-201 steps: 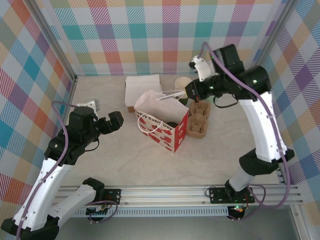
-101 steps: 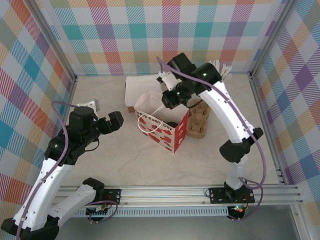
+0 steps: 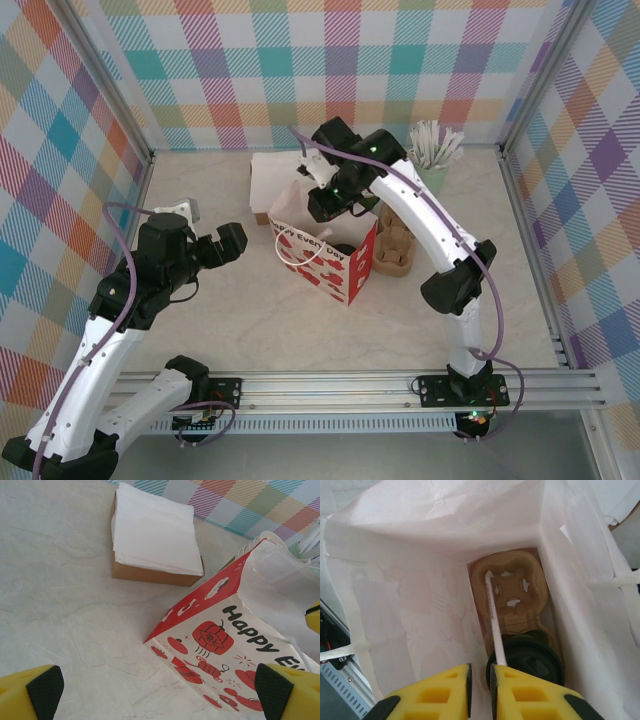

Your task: Pack the takeout coffee

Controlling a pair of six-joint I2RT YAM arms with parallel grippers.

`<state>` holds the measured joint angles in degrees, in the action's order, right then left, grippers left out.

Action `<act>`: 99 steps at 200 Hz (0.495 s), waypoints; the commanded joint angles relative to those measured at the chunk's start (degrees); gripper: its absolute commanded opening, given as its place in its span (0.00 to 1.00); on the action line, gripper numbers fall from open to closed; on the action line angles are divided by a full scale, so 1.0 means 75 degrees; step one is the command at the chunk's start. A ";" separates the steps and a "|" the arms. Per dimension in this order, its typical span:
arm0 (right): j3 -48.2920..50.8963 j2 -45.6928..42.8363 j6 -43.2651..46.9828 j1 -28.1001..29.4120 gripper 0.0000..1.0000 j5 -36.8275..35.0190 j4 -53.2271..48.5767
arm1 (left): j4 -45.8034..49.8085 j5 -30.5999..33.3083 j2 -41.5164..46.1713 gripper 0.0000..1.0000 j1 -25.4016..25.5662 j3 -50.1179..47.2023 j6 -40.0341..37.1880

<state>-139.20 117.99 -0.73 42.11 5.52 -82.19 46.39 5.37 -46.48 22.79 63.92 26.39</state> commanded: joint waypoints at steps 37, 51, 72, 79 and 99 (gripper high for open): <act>-0.0713 -0.0360 0.0198 0.0025 0.50 -0.0679 -0.0033 | -0.0143 -0.0137 0.0092 1.00 0.0020 -0.0138 0.0143; -0.0705 -0.0645 0.0226 0.0006 0.56 -0.0944 -0.0023 | -0.0183 -0.0181 0.0040 1.00 0.0011 -0.0141 0.0158; -0.0609 -0.1132 0.0238 -0.0001 0.62 -0.1380 0.0005 | -0.0152 -0.0263 -0.0177 1.00 -0.0016 -0.0088 0.0172; -0.0491 -0.1338 0.0215 -0.0001 0.65 -0.1545 0.0051 | -0.0133 -0.0333 -0.0288 1.00 -0.0043 -0.0046 0.0171; 0.0179 -0.2084 0.0173 -0.0023 0.71 -0.2034 0.0416 | -0.0433 -0.1087 -0.0570 1.00 -0.0310 -0.0072 0.0175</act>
<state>-141.51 110.17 0.56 42.09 -4.01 -81.45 46.30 3.18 -48.60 22.28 63.35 27.24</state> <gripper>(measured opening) 0.685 0.999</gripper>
